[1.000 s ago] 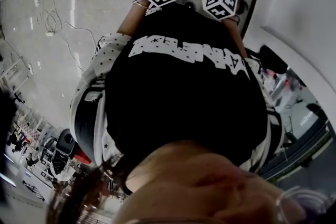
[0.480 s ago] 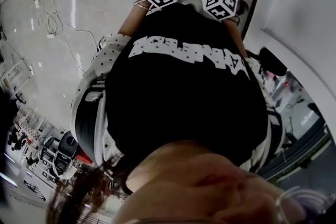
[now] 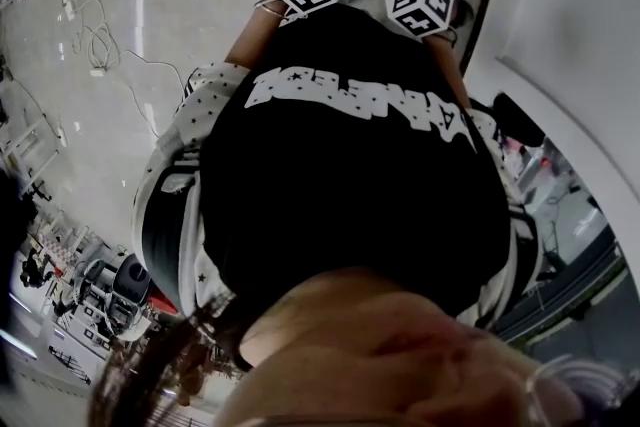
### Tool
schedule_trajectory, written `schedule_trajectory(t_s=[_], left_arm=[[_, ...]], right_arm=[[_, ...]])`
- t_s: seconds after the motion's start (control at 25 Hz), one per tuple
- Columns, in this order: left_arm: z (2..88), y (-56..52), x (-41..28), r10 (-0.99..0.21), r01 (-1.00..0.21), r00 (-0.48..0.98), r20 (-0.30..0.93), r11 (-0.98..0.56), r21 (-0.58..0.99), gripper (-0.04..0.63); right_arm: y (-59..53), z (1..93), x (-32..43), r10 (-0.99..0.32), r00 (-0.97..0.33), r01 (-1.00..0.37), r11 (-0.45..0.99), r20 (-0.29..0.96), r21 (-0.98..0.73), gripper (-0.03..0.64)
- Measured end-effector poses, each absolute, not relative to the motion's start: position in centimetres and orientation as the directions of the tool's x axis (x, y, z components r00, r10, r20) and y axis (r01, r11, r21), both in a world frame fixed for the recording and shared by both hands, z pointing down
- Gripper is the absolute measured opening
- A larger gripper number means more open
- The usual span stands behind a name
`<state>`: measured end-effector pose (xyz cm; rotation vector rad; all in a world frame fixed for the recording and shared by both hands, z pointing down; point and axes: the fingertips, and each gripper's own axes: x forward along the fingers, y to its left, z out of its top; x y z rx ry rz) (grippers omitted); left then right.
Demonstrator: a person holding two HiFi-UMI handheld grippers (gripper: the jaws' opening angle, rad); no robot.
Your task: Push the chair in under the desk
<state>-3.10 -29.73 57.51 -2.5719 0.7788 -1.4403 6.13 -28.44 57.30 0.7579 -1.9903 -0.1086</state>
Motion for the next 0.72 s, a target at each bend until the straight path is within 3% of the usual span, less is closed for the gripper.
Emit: schedule_trajectory(t_s=[0.72], left_arm=[[57.3,-32.8,-3.5,-0.452,-0.372,0.423,0.785,-0.877,-0.305,0.187]], right_arm=[[-31.4,57.0,5.8,-0.560,-0.325,-0.496,0.787,0.762,0.367,0.149]])
